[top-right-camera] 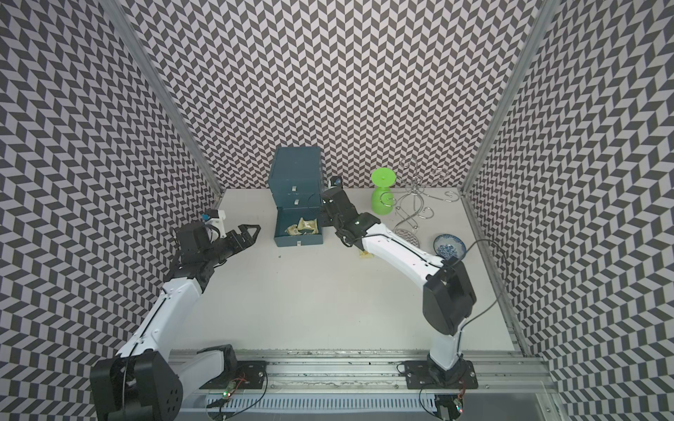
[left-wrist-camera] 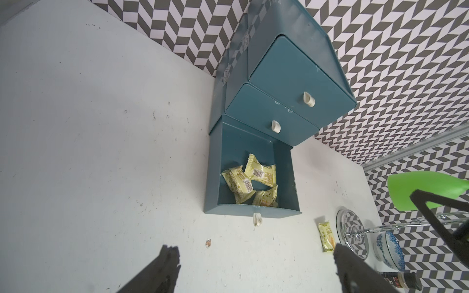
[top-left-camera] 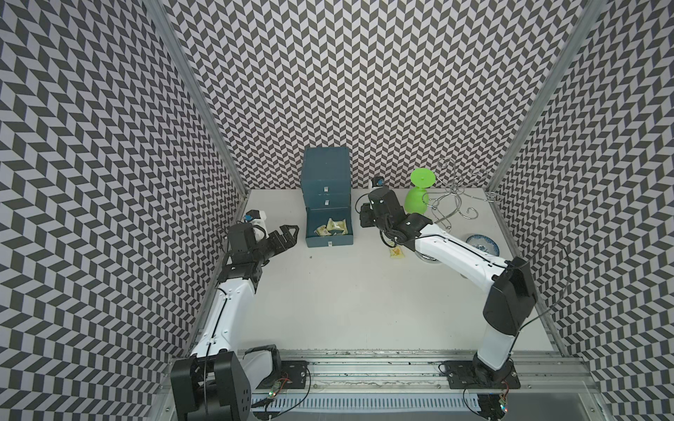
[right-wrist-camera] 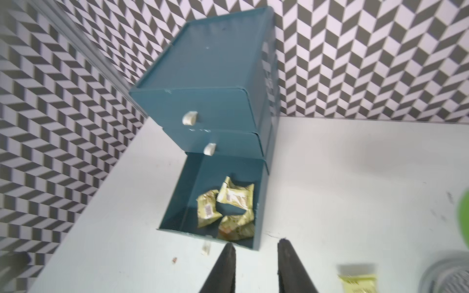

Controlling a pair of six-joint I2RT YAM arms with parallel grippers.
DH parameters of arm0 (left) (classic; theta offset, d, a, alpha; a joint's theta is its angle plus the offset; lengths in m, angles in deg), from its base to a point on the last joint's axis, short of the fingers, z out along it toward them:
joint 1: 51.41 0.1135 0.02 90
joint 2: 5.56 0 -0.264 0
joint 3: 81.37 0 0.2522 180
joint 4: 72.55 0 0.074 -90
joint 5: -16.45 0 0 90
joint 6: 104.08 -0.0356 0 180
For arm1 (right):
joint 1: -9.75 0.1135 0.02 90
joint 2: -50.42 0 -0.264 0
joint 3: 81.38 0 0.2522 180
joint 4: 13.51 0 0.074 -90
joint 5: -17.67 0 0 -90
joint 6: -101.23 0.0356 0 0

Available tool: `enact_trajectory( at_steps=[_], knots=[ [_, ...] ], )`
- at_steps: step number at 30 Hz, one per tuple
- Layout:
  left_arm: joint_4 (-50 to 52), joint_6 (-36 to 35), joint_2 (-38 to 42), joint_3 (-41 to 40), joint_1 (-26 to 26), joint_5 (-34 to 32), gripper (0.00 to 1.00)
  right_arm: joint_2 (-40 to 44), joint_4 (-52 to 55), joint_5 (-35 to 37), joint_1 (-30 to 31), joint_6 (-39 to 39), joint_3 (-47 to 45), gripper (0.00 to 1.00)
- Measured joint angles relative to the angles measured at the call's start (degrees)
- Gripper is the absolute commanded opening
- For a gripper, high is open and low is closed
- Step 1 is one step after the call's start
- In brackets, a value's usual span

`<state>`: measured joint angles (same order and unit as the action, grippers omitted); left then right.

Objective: Place the cookies into the drawer by color
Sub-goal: Pick up the cookie at the center of the board.

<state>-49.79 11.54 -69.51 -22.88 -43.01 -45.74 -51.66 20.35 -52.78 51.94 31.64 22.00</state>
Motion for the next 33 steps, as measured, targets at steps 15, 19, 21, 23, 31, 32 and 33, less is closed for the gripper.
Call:
enact_trajectory(
  at_steps=[15, 19, 21, 23, 31, 32, 33],
  knots=[
    [-0.8, 0.3, 0.0, -0.7, 0.0, 1.8, 0.99, 3.3, 1.6, -3.0, -7.3, -4.1, -20.8, 0.8],
    [-1.6, 0.4, 0.0, -0.9, 0.0, 3.5, 0.99, 1.8, -0.1, -4.6, -7.8, -4.1, -21.7, 0.85],
    [-2.6, 0.4, 0.0, -1.2, 0.0, 5.2, 1.0, 0.5, -1.0, -5.4, -8.2, -4.1, -21.9, 0.87],
    [-3.8, 0.6, 0.0, -1.5, 0.0, 6.9, 1.0, -1.0, -1.7, -6.3, -8.6, -3.9, -21.9, 0.88],
    [-6.3, 1.0, 0.0, -2.2, 0.0, 11.0, 1.0, -6.1, -4.0, -9.1, -11.0, -3.6, -21.9, 0.91],
    [-6.4, 1.0, 0.0, -2.2, 0.0, 11.1, 1.0, -6.6, -4.0, -9.3, -11.1, -3.5, -21.9, 0.9],
    [-6.5, 1.0, 0.0, -2.2, 0.0, 11.3, 0.99, -6.9, -4.0, -9.4, -11.2, -3.5, -21.9, 0.89]
  ],
)
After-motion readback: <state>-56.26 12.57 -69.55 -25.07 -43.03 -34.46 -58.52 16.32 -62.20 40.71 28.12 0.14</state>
